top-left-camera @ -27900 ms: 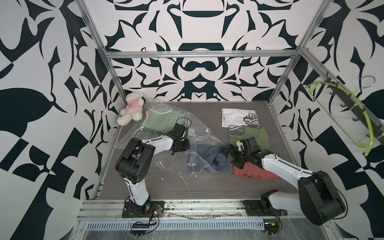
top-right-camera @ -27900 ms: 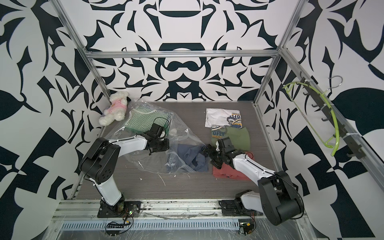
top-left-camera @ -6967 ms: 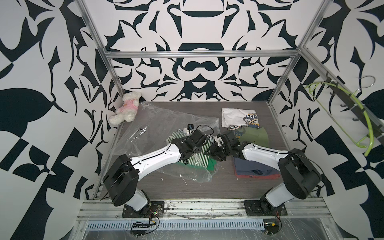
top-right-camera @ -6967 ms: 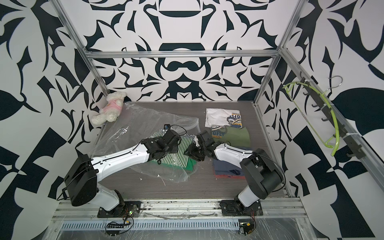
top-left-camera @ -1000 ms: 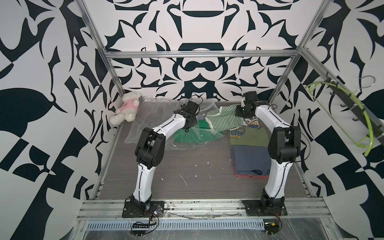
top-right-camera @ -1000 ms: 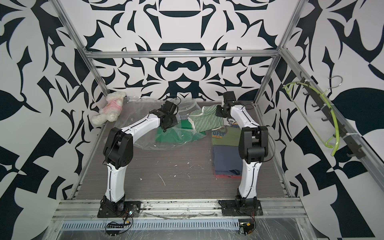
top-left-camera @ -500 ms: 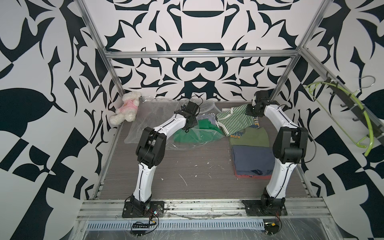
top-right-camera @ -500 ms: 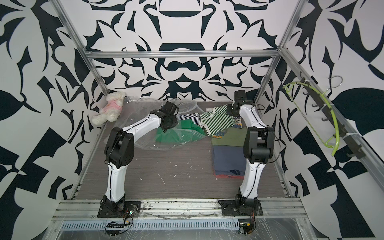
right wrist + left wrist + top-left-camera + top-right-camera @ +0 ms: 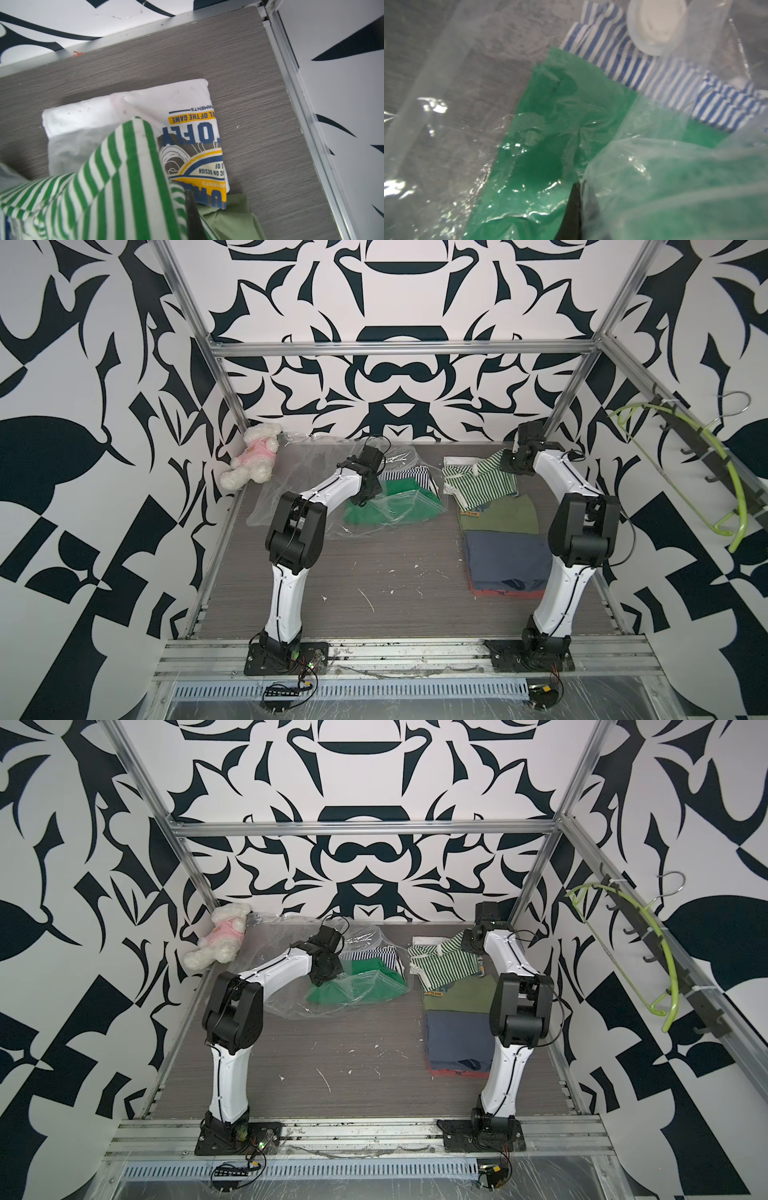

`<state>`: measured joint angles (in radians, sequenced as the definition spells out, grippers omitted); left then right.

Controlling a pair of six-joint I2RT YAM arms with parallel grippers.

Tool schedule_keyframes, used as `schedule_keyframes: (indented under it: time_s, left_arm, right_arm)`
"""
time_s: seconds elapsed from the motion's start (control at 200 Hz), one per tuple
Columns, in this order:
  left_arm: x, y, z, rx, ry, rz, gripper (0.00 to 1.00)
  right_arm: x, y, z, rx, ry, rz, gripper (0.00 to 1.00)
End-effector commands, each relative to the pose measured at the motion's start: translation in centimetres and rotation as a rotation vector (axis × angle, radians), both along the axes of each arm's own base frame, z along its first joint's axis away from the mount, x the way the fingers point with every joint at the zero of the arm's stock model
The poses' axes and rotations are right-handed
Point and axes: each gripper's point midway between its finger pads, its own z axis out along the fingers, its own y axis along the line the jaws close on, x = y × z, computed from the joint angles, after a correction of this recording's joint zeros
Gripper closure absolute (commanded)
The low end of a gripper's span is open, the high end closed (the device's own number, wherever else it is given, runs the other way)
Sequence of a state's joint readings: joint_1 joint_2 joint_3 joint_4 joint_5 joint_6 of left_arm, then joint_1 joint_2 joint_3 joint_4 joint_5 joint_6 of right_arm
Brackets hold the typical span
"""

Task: Take the tank top out of the vacuum bag
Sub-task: Take out the tank top from the vacuum bag, then adjust the tank top at the center of the board.

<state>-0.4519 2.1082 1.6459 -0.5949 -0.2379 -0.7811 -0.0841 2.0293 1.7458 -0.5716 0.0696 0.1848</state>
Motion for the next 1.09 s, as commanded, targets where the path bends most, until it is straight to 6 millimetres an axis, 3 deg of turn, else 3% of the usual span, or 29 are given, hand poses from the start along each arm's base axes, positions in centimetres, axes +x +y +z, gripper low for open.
schedule_keyframes:
  time_s: [0.0, 0.105, 0.2, 0.27, 0.465, 0.555, 0.65, 0.765, 0.95, 1.09]
  left_arm:
    - [-0.4, 1.5, 1.4, 0.008, -0.012, 0.03, 1.0]
    - [-0.8, 1.4, 1.1, -0.005, 0.0, 0.028, 1.0]
    - [-1.3, 1.4, 1.0, -0.009, 0.007, 0.031, 1.0]
    - [-1.6, 1.5, 0.9, -0.013, 0.012, 0.03, 1.0]
    - [-2.6, 1.6, 0.3, -0.017, 0.032, 0.029, 1.0]
    - [-2.9, 1.6, 0.0, -0.016, 0.042, 0.025, 1.0]
    - [-3.1, 1.2, -0.3, -0.018, 0.049, 0.017, 1.0]
    - [-3.3, 1.0, -0.4, -0.016, 0.051, 0.012, 1.0]
    - [-4.2, 1.6, -0.3, -0.008, 0.052, 0.02, 1.0]
    - [-4.7, 1.9, -0.3, -0.002, 0.056, 0.022, 1.0]
  right_arm:
    - [0.3, -1.6, -0.1, -0.029, -0.011, -0.063, 0.96]
    - [0.3, -1.7, -1.2, -0.021, 0.008, -0.077, 0.75]
    - [-0.4, -2.1, -1.2, -0.025, 0.016, -0.097, 0.45]
    - [-1.1, -2.0, -0.8, -0.025, 0.013, -0.096, 0.37]
    - [-4.4, -0.9, 0.9, -0.034, -0.036, -0.058, 0.35]
    - [-5.4, 0.9, 1.7, 0.01, -0.082, -0.009, 0.35]
    - [-5.5, 4.6, 1.8, 0.089, -0.103, 0.095, 0.36]
    - [-5.1, 9.7, 1.5, 0.059, -0.098, 0.234, 0.36]
    - [-4.0, 16.3, -0.9, -0.063, -0.025, 0.441, 0.34]
    - [-2.9, 17.4, -3.2, -0.266, 0.05, 0.497, 0.33]
